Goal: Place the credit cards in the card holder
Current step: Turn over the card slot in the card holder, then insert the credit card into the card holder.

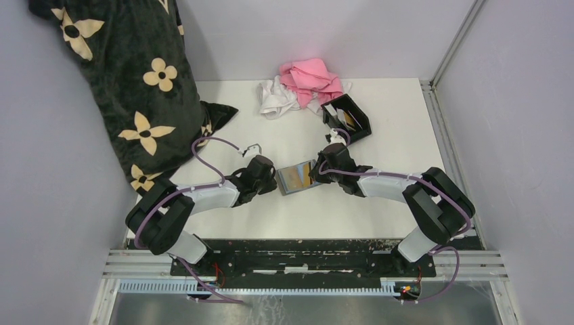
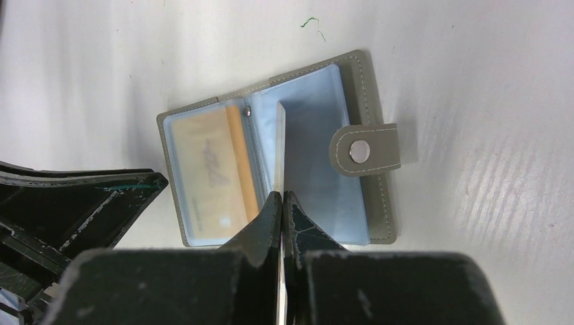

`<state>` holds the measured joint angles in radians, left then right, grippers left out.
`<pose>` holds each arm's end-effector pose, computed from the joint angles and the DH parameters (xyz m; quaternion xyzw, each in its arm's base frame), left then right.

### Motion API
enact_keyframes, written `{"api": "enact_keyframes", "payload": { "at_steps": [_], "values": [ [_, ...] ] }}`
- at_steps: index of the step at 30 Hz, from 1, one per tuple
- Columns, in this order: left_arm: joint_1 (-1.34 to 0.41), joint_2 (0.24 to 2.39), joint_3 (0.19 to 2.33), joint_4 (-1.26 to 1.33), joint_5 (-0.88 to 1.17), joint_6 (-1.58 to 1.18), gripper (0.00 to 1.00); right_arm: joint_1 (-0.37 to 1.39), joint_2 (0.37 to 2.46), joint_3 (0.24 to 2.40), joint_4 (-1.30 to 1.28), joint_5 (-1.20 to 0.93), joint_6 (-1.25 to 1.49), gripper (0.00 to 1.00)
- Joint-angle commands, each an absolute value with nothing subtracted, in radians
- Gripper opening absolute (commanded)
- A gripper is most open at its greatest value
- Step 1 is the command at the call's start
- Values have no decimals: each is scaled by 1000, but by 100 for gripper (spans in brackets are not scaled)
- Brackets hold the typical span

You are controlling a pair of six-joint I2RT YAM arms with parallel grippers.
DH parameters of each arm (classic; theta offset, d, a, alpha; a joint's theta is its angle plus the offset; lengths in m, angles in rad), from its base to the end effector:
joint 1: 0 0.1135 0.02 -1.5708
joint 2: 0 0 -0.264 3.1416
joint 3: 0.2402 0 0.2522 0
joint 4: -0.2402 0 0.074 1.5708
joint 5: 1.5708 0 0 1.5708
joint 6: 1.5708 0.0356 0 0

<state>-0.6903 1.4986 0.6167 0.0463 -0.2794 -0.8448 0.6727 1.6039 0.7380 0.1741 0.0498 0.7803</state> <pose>0.2187 -0.1679 0.1456 -0.1212 0.9175 -0.1536 0.3463 0.2495 0.1965 0.1598 0.0592 0.9028 0.2657 0.3329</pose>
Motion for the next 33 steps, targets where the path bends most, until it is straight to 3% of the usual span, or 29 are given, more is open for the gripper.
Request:
{"api": "enact_keyframes", "payload": {
  "at_steps": [1,33],
  "values": [
    [-685,1519,632,63,-244,-859,34,681,1613,751,180,71,763,1],
    [-683,1637,655,91,-181,-856,31,681,1523,745,165,130,737,1]
  ]
}}
